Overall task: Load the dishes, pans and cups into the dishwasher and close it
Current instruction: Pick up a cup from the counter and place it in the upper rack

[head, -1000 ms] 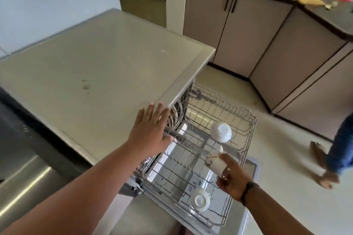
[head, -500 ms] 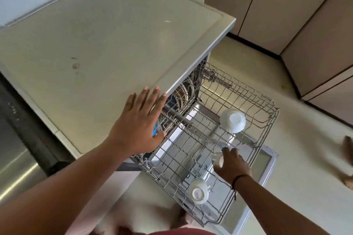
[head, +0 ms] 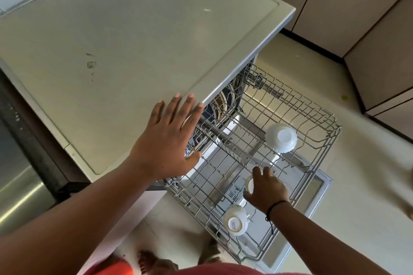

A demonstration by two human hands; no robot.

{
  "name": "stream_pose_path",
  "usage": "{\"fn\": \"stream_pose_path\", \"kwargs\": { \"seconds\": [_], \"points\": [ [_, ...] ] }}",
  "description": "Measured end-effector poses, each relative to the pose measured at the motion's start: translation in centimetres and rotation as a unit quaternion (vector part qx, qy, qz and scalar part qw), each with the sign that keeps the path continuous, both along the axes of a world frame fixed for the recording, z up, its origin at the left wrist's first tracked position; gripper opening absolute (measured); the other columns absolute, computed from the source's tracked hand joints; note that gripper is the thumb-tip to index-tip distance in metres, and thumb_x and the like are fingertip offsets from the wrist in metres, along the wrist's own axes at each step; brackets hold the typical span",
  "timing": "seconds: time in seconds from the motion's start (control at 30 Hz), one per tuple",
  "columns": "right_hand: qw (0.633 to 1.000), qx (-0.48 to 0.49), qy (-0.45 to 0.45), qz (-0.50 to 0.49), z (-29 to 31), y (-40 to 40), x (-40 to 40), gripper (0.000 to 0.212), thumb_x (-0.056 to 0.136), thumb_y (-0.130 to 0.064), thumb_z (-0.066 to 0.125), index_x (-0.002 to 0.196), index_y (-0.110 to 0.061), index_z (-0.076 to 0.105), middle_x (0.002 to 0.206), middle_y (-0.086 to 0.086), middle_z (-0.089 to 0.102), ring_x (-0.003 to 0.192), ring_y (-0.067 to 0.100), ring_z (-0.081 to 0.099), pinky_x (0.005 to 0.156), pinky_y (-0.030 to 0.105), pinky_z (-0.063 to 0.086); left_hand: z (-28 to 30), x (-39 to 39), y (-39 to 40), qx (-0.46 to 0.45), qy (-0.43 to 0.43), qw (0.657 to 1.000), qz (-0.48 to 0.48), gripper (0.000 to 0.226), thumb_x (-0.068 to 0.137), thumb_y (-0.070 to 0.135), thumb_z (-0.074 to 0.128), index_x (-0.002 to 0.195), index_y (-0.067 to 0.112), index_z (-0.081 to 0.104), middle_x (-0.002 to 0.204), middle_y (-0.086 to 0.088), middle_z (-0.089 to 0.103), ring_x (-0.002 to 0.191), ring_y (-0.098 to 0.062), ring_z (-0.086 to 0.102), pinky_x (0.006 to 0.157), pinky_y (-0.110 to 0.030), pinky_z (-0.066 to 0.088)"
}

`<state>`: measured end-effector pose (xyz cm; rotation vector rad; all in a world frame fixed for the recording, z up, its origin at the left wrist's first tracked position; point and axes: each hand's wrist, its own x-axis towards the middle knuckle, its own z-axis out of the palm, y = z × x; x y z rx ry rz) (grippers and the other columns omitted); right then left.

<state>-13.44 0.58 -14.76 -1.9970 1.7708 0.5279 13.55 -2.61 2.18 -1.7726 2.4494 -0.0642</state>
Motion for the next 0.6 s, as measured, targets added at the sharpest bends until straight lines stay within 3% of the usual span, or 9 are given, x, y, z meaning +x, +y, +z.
{"fn": "stream_pose_path", "kwargs": {
  "seconds": [0.23, 0.6],
  "points": [
    [0.994, 0.064, -0.032, -0.078, -1.8, -1.0, -0.9, 0.074, 0.075, -0.056, 0.068, 0.128, -0.020, 0.031, 0.132, 0.008, 0.038, 0.109, 0.031, 0.059, 0.082, 0.042, 0.054, 0.2, -0.1, 0.0, 0.003, -0.006, 1.000, 0.001, 0.099, 0.074, 0.062, 0.052, 0.152, 0.011, 0.017, 0.159, -0.014, 0.014, 0.145, -0.037, 0.015, 0.111, -0.060, 0.022],
    [0.993, 0.074, -0.042, -0.080, -2.7, -0.1, 0.1, 0.072, 0.076, -0.052, 0.069, 0.127, -0.022, 0.029, 0.134, 0.009, 0.032, 0.106, 0.031, 0.059, 0.082, 0.043, 0.055, 0.1, 0.1, 0.0, -0.007, -0.003, 1.000, -0.004, 0.099, 0.075, 0.066, 0.046, 0.152, 0.011, 0.016, 0.159, -0.014, 0.013, 0.145, -0.037, 0.013, 0.112, -0.059, 0.020]
  ]
}}
